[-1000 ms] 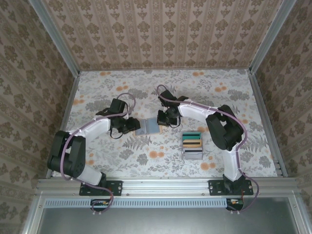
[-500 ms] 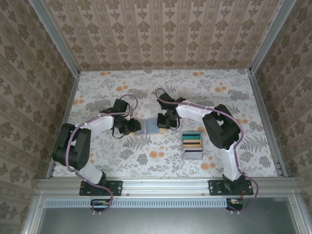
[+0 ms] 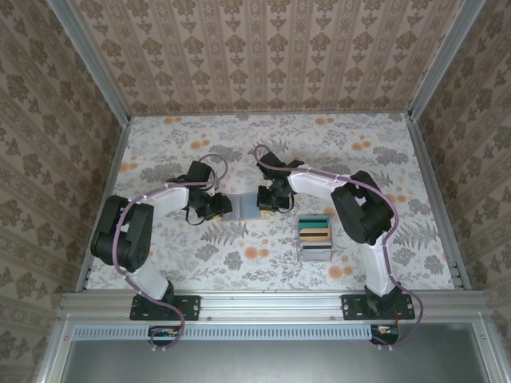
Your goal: Take the credit cards out of the card holder
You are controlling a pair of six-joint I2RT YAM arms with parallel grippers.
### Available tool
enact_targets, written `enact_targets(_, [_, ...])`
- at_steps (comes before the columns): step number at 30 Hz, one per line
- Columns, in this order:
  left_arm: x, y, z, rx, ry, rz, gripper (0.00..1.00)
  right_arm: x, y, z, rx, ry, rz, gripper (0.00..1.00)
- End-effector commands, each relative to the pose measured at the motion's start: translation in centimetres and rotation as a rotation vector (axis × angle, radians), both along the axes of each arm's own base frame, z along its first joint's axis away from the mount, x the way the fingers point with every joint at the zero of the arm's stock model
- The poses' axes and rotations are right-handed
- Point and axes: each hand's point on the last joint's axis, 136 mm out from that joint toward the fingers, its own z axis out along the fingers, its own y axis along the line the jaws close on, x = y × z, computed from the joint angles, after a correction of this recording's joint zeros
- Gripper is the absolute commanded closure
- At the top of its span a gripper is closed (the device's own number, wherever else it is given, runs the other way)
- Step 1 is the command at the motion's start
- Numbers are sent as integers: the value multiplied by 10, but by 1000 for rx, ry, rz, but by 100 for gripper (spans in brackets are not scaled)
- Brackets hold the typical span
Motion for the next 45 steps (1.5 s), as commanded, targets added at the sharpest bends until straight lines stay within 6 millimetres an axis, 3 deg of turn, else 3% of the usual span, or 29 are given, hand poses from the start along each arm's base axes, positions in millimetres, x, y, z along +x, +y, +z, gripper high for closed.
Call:
enact_targets(1, [6,-17,10,-55,-31,-46,61,-8,1,-10,-30,33,16,100])
enact_targets(6, [11,-35,26,-148,-64,-80,44,-8,3,-10,-28,34,18,100])
enact_targets(17, [16,-50,44,-203,-101,-113,43,-7,2,-6,-30,21,15,100])
enact_targets(25, [15,-35,40,-116,-96,-94,38,2,0,10,-25,-21,7,100])
enact_targets(29, [17,-13,39,-61,-95,-49,37,10,-5,23,-21,-59,-13,92])
enact_targets(34, [24,10,37,-40,-98,-1,45,20,5,48,45,-128,-6,85])
enact_targets(39, [31,12,31,-46,-87,3,62,28,30,66,156,-168,0,83])
enact_targets(42, [31,10,25,-54,-73,5,73,31,47,67,222,-155,4,82])
enact_targets(45, [31,9,20,-55,-62,7,75,33,60,62,280,-129,-5,82])
